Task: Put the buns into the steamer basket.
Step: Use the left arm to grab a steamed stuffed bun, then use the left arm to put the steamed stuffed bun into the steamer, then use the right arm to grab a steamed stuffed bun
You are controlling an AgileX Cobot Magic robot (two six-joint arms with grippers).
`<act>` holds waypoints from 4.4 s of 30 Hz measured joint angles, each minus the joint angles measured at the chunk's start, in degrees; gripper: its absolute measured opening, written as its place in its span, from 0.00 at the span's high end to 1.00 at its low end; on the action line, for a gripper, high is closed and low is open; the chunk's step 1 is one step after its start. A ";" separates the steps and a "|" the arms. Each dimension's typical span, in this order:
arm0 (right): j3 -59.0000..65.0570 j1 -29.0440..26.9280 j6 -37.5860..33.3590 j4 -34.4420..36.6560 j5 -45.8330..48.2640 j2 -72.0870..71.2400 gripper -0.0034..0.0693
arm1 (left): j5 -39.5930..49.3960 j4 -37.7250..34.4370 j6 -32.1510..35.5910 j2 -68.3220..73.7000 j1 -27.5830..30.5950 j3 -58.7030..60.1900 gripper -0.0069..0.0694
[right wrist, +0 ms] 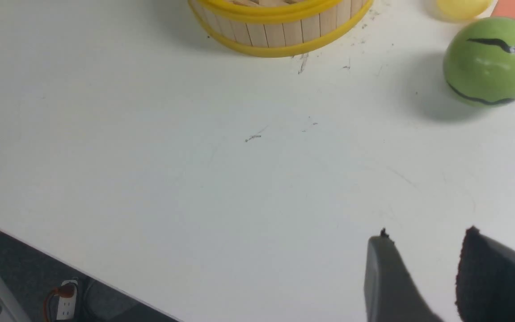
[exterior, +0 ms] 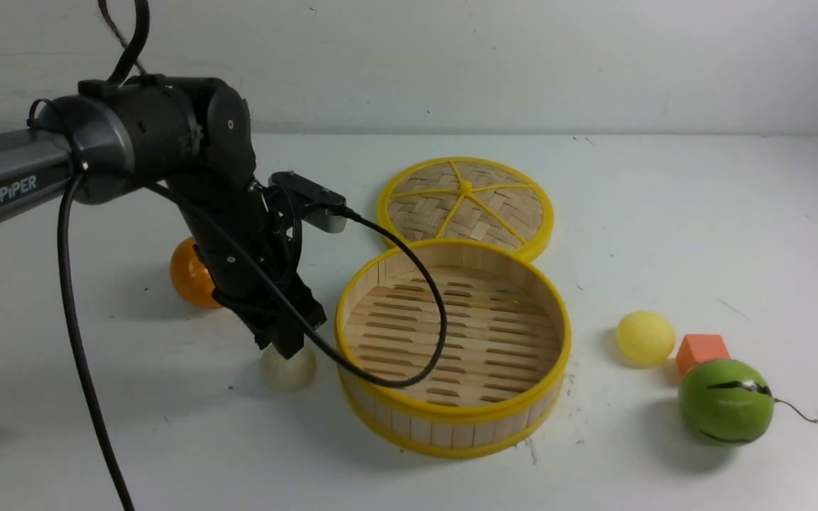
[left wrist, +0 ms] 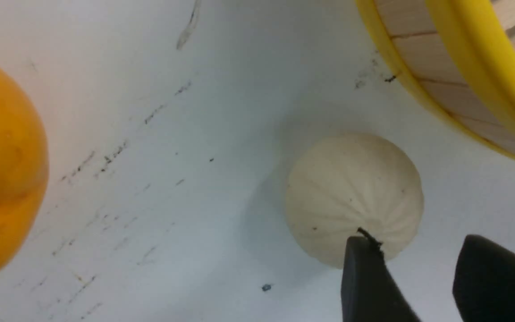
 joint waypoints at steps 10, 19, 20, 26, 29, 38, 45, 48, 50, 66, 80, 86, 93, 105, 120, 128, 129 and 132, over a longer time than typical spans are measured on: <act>0.00 0.00 0.00 0.06 -0.12 0.00 0.63 | -3.31 1.63 0.17 1.56 0.00 0.10 0.58; 0.00 0.00 -0.04 0.06 -0.12 0.00 0.62 | -3.63 1.52 0.17 1.73 0.00 0.10 0.59; 0.00 0.00 -0.04 0.06 -0.12 0.00 0.62 | -3.74 1.52 0.17 1.73 0.00 0.10 0.59; 0.00 0.00 -0.04 0.06 -0.12 0.00 0.62 | -4.78 1.52 0.17 2.59 0.00 0.10 0.59; 0.00 0.00 -0.04 0.06 -0.12 0.00 0.62 | -5.13 1.52 0.24 2.95 0.00 0.10 0.59; 0.00 0.00 -0.04 0.06 -0.12 0.00 0.62 | -5.13 2.78 0.24 3.52 0.00 0.10 0.63; 0.00 0.00 -0.04 0.18 -0.12 0.00 0.62 | -2.88 3.10 0.18 3.46 0.00 0.05 0.90; 0.00 0.00 -0.04 0.18 -0.12 0.00 0.62 | -2.21 4.08 0.11 2.91 0.00 -0.01 0.93; 0.00 0.00 -0.04 0.18 -0.12 0.00 0.62 | -1.45 5.79 -0.79 1.30 0.00 -0.01 0.93; 0.00 0.00 5.22 -4.49 -4.29 0.00 0.62 | 1.39 1.69 -8.70 -5.89 -11.77 -9.54 0.93; 0.00 0.00 5.83 -5.10 -4.47 0.00 0.62 | 8.34 12.70 -17.26 13.25 -15.92 -26.90 0.92; 0.00 0.00 5.83 -5.39 -4.61 0.00 0.62 | 7.00 12.70 -17.51 13.33 -15.92 -27.32 0.76; 0.00 0.00 7.51 -5.39 -4.61 0.13 0.62 | 6.94 12.70 -20.94 13.26 -15.92 -27.32 0.34; -0.05 0.00 9.70 -6.00 -6.58 13.85 0.62 | 9.77 10.30 -26.90 -0.98 -15.98 -26.55 0.52; -8.80 0.00 9.70 -9.19 -13.69 36.96 0.62 | -6.74 3.71 -31.11 -62.02 -15.98 29.10 0.93; -16.25 0.00 9.71 -9.71 -16.43 51.41 0.62 | -34.84 -11.73 -24.68 -96.93 -15.98 67.05 0.93; -17.26 0.00 9.71 -9.91 -16.51 52.92 0.62 | -37.35 -12.69 -24.45 -100.91 -15.98 69.66 0.93; -19.31 0.00 9.76 -10.50 -16.88 57.15 0.62 | -41.42 -13.99 -24.35 -109.36 -15.98 75.17 0.93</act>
